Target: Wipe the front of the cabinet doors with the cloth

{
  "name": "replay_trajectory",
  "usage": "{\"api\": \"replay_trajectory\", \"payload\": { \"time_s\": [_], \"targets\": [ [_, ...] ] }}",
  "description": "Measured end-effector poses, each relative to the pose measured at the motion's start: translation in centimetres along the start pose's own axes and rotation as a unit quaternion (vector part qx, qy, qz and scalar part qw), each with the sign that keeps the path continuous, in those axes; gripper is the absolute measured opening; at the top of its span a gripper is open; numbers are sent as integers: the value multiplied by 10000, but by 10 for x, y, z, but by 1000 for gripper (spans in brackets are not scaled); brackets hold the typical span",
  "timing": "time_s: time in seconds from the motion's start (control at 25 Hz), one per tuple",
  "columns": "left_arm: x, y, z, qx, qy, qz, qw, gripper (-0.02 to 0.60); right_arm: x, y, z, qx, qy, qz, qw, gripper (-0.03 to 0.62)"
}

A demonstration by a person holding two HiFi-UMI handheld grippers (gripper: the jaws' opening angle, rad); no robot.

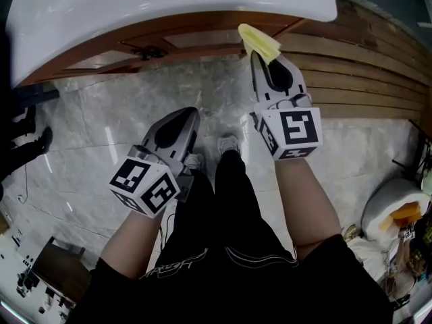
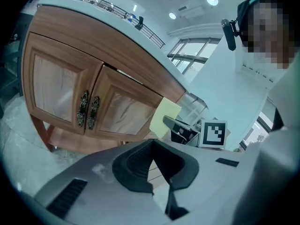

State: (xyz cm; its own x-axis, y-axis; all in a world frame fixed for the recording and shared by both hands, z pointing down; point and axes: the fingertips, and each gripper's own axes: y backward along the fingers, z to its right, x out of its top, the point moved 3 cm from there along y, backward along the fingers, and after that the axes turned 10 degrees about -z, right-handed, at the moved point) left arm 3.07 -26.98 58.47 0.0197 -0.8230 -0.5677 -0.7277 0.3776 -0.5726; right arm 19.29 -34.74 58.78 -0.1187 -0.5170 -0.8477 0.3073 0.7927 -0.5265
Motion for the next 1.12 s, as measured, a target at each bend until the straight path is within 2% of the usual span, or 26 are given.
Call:
{"api": "replay_trajectory", "payload": {
  "time_s": [0.32,0.6,0.76,1.12],
  "targets": [
    [3,-31,30,-129,-149,-109,9997,6,-12,20,46,-206,-146,-25,9997,41],
    [4,-49,54,-184,-182,-55,9996,6,-14,29,61,-62,14,-20,10000,41],
    [2,-42,55,-152,-168,72,9997,6,-18,34,50,145,237,-66,9996,41],
    [-14,-7,5,38,248,256,9994,6,-32,12,-16,739,846,-255,9933,41]
  ]
}}
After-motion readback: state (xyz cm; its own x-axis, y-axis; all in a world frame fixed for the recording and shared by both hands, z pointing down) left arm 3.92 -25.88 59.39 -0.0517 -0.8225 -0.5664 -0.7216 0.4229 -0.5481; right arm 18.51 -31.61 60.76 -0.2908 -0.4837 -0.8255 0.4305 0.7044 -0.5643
